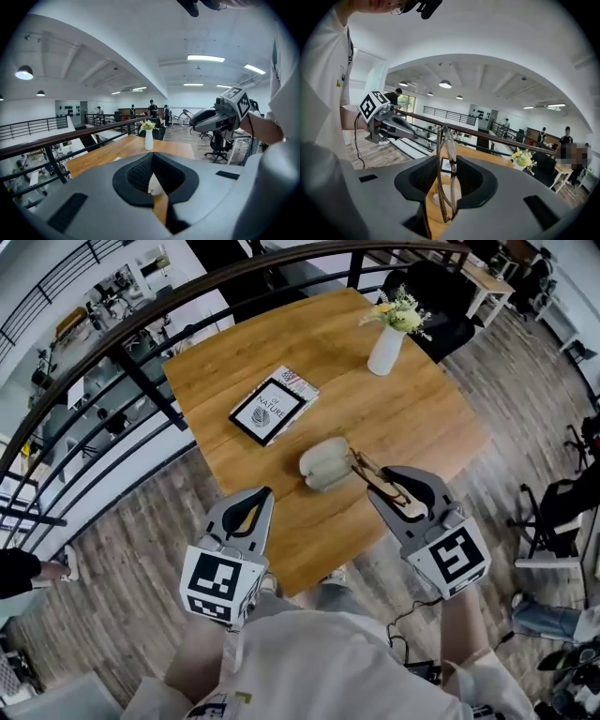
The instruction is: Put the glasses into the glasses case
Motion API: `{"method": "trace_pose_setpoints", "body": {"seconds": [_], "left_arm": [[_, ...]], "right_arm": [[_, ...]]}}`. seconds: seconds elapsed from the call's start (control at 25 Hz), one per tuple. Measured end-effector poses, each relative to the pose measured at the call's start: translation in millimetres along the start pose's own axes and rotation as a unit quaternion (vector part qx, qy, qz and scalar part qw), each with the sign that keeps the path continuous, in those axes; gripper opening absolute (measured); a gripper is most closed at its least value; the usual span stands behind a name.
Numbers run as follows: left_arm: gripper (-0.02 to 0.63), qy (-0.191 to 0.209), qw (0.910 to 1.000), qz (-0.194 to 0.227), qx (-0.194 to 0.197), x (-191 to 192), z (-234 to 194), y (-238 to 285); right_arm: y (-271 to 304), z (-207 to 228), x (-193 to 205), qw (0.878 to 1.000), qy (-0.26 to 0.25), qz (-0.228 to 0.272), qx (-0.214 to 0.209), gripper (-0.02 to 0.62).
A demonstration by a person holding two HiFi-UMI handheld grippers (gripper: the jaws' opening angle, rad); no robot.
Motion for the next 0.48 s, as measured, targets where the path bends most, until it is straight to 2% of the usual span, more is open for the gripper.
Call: {"method": "trace_pose_setpoints", "body": {"seconds": [0.16,0.32,0.48], "left_arm": [[0.015,-0.016,0.9993,-0.018,-0.027,-4.4,10.5,17.5],[0.015,-0.025,0.9981,-0.027,-0.049,-7.0,18.2,32.6],[0.015,-0.038,0.9966,-0.037,-0.064,-3.8,23.7,46.9]], "right_arm": [[14.7,27.1,10.9,0.998,-0.034,-0.014,-0.057,0.146],[40.0,43.0,28.0,0.989,-0.065,-0.03,-0.126,0.146],[69.5,54.2,44.8,0.98,-0.099,-0.054,-0.164,0.146]]}}
Point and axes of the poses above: the fingertips, and each gripper's own axes: y forward along the fingers, z to its right, x out of its underside, the point moved 4 cm from there along -y, backward along the fingers, and after that the axes turned 7 degrees about -z, right-handed, at the moved point
